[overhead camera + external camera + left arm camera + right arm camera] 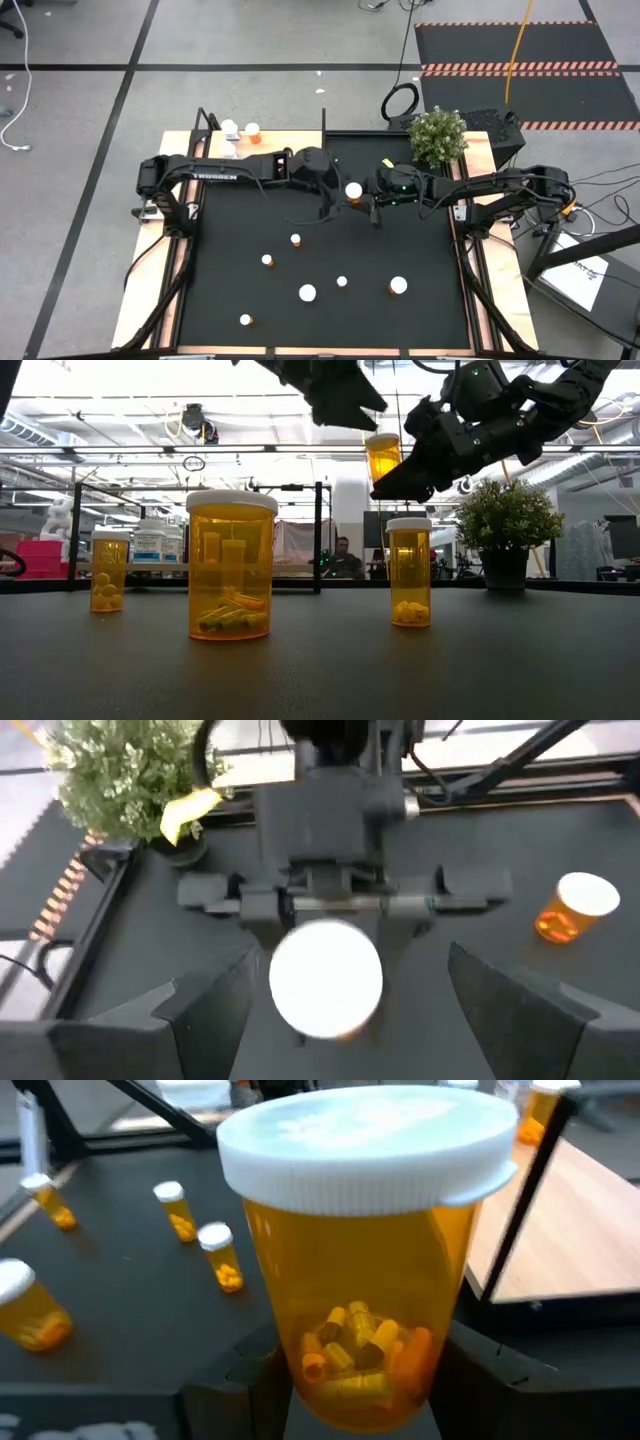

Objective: Pick and place medicine bottles onto shelf by color
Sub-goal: Put the large orange pill bottle aligned with the other large orange pill bottle on the shelf

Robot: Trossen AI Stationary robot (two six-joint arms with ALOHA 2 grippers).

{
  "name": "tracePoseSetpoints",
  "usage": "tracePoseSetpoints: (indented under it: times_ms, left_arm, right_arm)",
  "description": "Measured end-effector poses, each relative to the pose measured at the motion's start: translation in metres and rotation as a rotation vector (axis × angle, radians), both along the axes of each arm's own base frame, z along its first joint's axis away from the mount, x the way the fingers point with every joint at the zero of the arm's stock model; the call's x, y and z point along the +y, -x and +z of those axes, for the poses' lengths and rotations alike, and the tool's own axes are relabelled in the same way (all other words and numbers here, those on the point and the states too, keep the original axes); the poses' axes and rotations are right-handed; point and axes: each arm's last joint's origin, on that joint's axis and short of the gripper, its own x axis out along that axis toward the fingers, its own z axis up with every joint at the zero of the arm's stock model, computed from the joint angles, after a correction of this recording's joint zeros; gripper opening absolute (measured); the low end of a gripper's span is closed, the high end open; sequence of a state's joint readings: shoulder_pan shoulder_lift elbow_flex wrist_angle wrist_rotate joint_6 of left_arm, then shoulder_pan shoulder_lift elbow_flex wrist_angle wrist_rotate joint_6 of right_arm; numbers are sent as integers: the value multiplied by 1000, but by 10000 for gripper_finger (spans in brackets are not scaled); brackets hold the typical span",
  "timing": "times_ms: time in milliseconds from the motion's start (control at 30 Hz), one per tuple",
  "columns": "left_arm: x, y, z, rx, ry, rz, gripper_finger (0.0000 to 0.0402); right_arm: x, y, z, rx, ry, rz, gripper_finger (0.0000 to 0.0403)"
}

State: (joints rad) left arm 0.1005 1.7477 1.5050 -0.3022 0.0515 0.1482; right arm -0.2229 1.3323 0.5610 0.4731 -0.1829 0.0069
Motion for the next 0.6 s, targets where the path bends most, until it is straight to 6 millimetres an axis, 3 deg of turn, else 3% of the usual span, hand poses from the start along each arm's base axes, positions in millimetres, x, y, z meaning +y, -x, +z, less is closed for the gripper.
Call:
tracePoseSetpoints:
  times_ms: [267, 600]
  left_arm:
    - [12, -8, 20, 170, -16, 2, 328]
    - [19, -38, -5, 381, -66, -65, 328]
  right_arm:
    - [0, 0, -1, 8, 24, 7, 180]
    - [0, 0, -1, 12, 27, 8, 180]
